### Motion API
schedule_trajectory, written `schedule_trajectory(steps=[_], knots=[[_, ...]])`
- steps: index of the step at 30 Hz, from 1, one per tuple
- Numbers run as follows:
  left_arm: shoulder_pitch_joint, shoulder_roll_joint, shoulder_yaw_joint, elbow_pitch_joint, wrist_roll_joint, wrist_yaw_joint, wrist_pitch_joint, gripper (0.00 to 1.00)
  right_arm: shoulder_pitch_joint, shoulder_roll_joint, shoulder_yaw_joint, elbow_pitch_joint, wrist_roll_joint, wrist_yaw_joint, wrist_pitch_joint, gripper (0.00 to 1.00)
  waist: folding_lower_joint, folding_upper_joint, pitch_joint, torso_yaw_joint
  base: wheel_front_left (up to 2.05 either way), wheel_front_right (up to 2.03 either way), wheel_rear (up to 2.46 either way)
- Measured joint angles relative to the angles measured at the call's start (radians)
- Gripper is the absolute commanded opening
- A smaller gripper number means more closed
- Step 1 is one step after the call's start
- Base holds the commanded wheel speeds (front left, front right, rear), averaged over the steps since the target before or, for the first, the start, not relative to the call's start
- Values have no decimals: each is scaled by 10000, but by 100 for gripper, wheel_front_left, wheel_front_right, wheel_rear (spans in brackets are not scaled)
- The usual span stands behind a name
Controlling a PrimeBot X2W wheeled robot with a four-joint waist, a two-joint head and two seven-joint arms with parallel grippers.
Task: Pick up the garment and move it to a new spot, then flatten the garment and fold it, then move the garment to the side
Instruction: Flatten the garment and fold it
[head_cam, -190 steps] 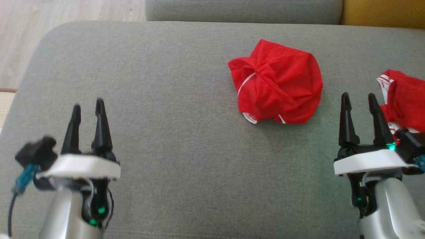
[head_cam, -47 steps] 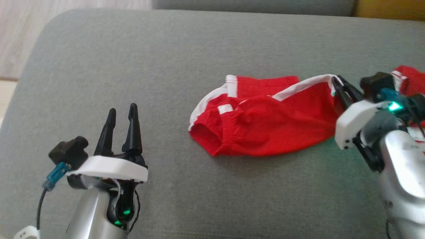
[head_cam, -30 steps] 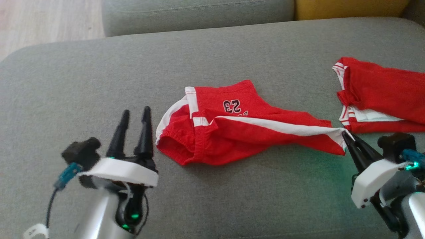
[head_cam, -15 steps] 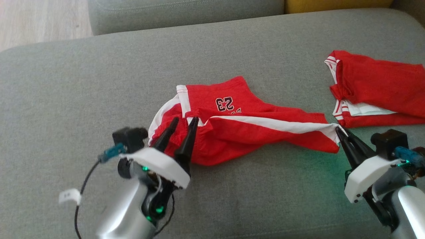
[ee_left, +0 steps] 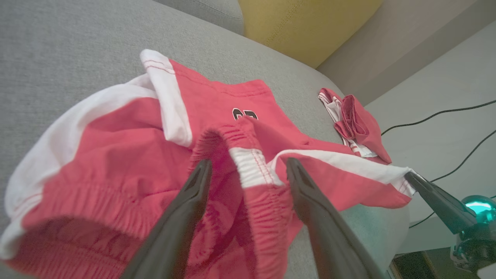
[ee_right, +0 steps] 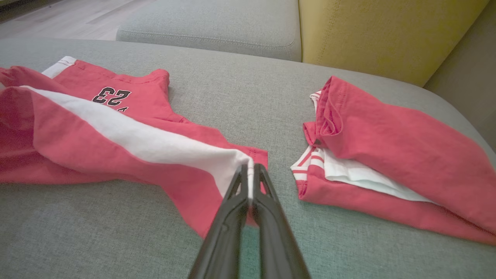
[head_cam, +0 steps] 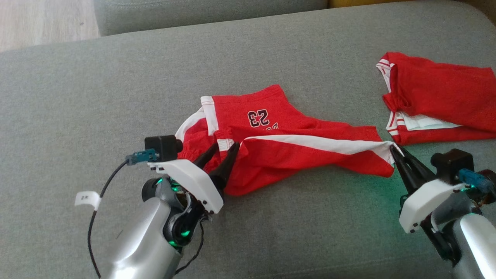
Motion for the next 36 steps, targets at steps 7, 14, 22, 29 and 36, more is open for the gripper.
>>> schedule_trajectory(steps=[7, 14, 22, 29, 36], knots=[[1, 56, -52, -128, -96, -4, 213, 12, -35, 2, 2, 144, 0, 0, -82, 0, 0, 0, 9, -2, 0, 0, 0], [0, 153, -98, -608, -98, -98, 35, 0, -168, -13, -27, 163, 0, 0, -286, 0, 0, 0, -16, 75, 0, 0, 0], [-113, 650, 13, -1747, 19, -100, -443, 0, -1151, -420, -362, -385, -265, 0, -957, 0, 0, 0, -238, 170, 0, 0, 0], [-947, 989, 320, -3214, 466, 10, -767, 0, -2579, -807, -280, -1053, -351, 0, -1444, 0, 0, 0, -628, 297, 0, 0, 0], [-1322, 1174, 700, -4535, 834, 391, -1141, 0, -3527, -878, -311, -1791, -614, 0, -1653, 0, 0, 0, -1113, 300, 0, 0, 0]])
